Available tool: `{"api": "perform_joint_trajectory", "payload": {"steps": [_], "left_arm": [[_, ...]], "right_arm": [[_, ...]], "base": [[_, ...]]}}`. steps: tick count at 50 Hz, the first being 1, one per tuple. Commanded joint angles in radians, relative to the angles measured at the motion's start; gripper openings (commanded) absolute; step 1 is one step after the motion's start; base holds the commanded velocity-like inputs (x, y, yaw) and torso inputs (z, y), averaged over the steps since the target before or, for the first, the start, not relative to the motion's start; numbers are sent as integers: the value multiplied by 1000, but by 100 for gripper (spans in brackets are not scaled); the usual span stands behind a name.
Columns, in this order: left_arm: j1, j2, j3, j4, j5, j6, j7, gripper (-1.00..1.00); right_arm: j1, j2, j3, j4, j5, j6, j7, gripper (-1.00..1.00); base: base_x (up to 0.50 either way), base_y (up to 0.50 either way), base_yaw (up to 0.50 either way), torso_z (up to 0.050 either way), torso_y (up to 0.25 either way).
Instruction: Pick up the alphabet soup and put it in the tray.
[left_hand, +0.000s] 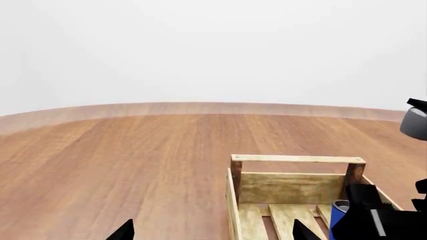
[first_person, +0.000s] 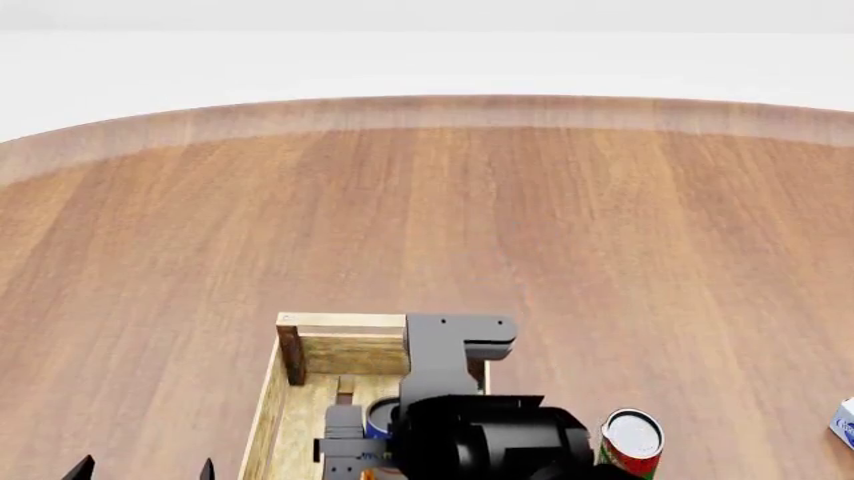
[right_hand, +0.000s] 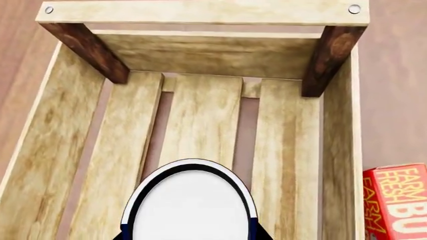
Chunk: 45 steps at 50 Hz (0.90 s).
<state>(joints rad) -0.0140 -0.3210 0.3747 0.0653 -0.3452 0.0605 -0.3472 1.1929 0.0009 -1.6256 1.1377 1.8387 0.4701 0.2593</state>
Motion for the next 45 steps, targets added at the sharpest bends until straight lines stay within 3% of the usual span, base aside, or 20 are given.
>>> {"api": "perform_joint_trajectory", "payload": {"steps": [1,23,24,45], "left_arm": [[1,-2,3,2,-2,-1,-2,100],[-1,-6,7,1,-5,2,-7,100],[-1,-6,7,1,-6,2,-7,100],[-3,-9,11,0,-10,3,-10,100]], "right_arm": [[-2,-1,22,-4,-38,5,-8,-100],[-12,-1,23,-2,-47,15,-16,-100],[-10,-1,23,-1,-46,21,-21,100],[7,-1,26,-14,-51,0,-36,100]], "base": [[0,0,0,0,0],[0,0,0,0,0],[0,0,0,0,0],[0,0,0,0,0]]}}
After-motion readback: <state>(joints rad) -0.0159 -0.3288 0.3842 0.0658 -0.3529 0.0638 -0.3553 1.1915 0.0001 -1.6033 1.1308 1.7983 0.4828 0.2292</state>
